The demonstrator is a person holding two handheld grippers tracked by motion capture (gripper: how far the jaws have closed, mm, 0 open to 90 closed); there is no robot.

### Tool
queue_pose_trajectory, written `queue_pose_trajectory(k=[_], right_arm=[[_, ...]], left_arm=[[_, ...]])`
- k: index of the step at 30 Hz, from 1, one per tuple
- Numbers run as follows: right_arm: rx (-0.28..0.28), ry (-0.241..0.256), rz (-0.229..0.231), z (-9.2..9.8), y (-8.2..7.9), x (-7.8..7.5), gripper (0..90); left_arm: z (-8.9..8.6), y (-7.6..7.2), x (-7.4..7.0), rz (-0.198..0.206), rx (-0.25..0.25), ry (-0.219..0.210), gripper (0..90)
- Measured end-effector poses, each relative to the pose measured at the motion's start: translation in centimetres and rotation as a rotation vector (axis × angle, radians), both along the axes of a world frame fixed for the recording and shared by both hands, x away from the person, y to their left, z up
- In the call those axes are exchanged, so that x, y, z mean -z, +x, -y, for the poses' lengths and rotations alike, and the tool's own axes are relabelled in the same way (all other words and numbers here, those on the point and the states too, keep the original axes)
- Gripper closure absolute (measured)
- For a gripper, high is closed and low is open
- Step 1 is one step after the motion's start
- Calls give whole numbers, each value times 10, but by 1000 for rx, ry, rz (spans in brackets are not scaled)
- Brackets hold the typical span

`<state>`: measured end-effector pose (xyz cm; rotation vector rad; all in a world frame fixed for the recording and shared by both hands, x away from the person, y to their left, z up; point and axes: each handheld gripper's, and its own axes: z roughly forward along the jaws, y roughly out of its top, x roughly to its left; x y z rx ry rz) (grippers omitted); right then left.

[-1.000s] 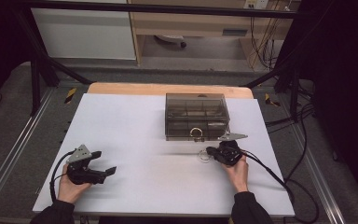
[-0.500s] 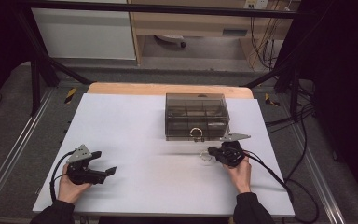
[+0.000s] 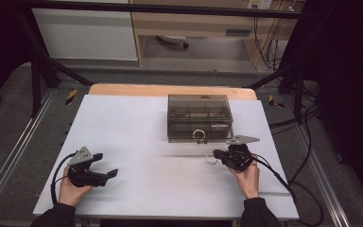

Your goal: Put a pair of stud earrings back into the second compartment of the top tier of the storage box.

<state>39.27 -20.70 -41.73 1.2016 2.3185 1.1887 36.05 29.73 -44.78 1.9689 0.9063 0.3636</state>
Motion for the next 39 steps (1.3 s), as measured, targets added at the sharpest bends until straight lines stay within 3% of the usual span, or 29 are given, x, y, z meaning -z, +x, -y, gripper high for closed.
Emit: queue_pose_trajectory(k=[19,39], right_arm=[[-19,8,23,-1,-16,-24,872],[-12,12,70,-11,-5,-58,872]], left_arm=[[0,0,0,0,0,-1,51],[0,0,0,0,0,0,51]])
